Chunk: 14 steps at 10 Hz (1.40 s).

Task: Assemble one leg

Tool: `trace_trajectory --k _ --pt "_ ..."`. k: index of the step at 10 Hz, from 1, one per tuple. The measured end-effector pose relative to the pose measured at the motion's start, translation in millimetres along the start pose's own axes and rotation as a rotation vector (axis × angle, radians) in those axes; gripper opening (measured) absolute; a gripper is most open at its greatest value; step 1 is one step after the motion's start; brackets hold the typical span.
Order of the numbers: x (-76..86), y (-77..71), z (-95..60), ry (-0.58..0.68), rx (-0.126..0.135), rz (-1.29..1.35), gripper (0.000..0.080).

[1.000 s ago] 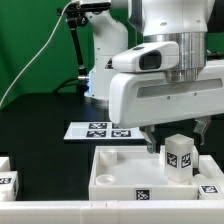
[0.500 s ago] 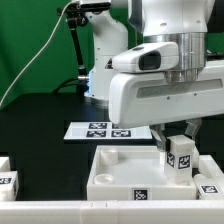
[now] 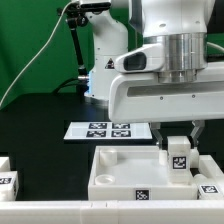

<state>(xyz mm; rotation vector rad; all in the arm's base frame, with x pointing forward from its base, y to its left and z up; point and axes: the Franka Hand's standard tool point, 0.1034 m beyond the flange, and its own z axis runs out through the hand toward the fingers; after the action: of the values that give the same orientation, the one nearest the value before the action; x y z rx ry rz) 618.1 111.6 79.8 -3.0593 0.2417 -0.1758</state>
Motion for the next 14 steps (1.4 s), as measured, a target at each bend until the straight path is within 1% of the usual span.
trace_trajectory --k 2,3,4,5,7,8,9,10,11,12,14 --pt "-3.1 -3.3 1.1 -0.003 -0.003 0.217 0.0282" --pt "-4.9 -7.1 1.6 -0.003 -0.009 0.399 0.0282" --pt "-6.2 -10.3 1.8 0.000 -0.024 0.529 0.0282" --pt "-5.3 -11.4 2.1 -0.001 -0.036 0.589 0.0282" --pt "-4.6 -11.3 2.0 -0.003 -0.030 0.633 0.0283" --pt "-4.7 -11.4 2.1 -0.003 -0.030 0.611 0.0283" --pt "-4.5 -10.9 2.0 -0.004 -0.030 0.573 0.0547" --pt "-2.8 -7.8 1.7 -0.002 -0.029 0.518 0.0547" --pt "0.6 -5.8 0.8 0.012 -0.028 0.425 0.0627" --pt "3.4 -6.6 0.8 0.037 -0.029 0.251 0.0645" --pt "5.1 -6.7 -1.0 0.026 -0.036 0.047 0.0649"
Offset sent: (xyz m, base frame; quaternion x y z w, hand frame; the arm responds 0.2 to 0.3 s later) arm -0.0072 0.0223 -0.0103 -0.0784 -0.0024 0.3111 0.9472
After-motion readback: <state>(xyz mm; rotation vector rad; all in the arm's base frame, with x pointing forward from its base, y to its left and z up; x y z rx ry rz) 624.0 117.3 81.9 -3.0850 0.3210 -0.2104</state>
